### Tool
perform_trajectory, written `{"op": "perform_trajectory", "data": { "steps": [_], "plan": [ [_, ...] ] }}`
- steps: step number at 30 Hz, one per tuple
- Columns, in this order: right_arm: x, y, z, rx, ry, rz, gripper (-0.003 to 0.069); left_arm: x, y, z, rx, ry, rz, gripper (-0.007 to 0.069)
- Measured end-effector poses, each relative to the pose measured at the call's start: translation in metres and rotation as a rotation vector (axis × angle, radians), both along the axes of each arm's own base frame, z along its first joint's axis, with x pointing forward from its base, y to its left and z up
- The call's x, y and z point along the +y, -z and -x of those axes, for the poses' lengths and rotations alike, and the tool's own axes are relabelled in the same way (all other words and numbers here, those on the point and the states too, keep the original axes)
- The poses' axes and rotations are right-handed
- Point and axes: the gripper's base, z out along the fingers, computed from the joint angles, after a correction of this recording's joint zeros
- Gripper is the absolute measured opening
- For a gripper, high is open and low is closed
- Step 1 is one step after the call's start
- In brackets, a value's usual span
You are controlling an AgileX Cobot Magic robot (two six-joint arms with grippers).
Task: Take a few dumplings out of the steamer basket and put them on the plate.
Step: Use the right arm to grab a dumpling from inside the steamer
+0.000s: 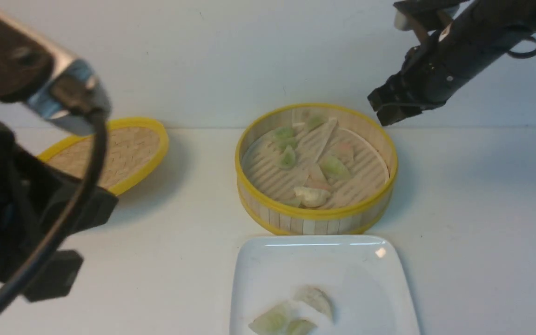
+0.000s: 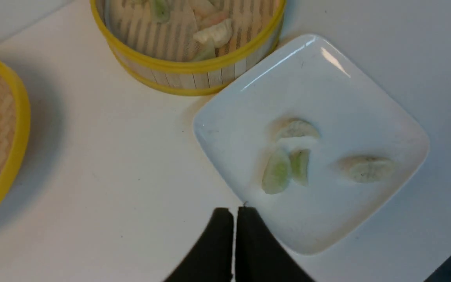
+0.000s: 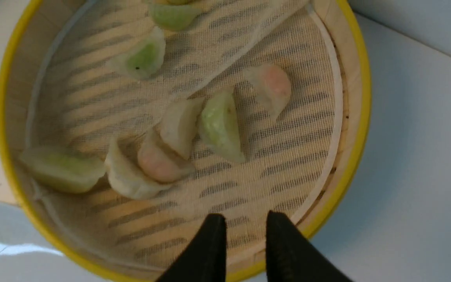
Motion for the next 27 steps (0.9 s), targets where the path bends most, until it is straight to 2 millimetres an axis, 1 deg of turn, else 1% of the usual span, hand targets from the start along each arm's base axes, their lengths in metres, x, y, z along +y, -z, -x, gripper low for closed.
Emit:
{"op": "perform_trajectory", "data": {
  "steps": [1,2,4,5,8,12,16,19,21,23,25,27],
  "plan": [
    [0.004,0.013,-0.009,0.019,-0.013,0.011,0.0202,0.005,0.002,0.007,-0.013,-0.011,0.023,-0.0006],
    [0.005,0.016,-0.012,0.023,-0.018,0.014,0.0214,0.007,0.003,0.009,-0.019,-0.017,0.034,-0.0006],
    [0.015,0.041,-0.026,0.059,-0.056,0.037,0.029,0.016,0.009,0.019,-0.049,-0.043,0.062,-0.0006],
    [0.018,0.046,-0.028,0.065,-0.064,0.042,0.0309,0.018,0.01,0.022,-0.057,-0.05,0.068,-0.0006],
    [0.029,0.069,-0.037,0.09,-0.091,0.057,0.0353,0.025,0.017,0.026,-0.066,-0.099,0.078,-0.0006],
    [0.038,0.095,-0.046,0.088,-0.096,0.06,0.0372,0.031,0.021,0.026,-0.063,-0.166,0.081,-0.0006],
    [0.043,0.113,-0.052,0.074,-0.091,0.058,0.0375,0.032,0.023,0.025,-0.066,-0.192,0.068,-0.0006],
    [0.045,0.122,-0.054,0.073,-0.092,0.058,0.0373,0.033,0.023,0.024,-0.066,-0.197,0.066,-0.0006],
    [0.046,0.126,-0.055,0.074,-0.09,0.056,0.035,0.033,0.023,0.024,-0.067,-0.197,0.065,-0.0006],
    [0.046,0.128,-0.056,0.072,-0.088,0.056,0.0302,0.033,0.023,0.024,-0.069,-0.198,0.063,-0.0006],
    [0.046,0.129,-0.056,0.073,-0.089,0.055,0.0223,0.033,0.023,0.024,-0.069,-0.198,0.063,-0.0006],
    [0.047,0.129,-0.055,0.08,-0.091,0.058,0.0218,0.033,0.023,0.024,-0.068,-0.199,0.065,-0.0006]
  ]
}}
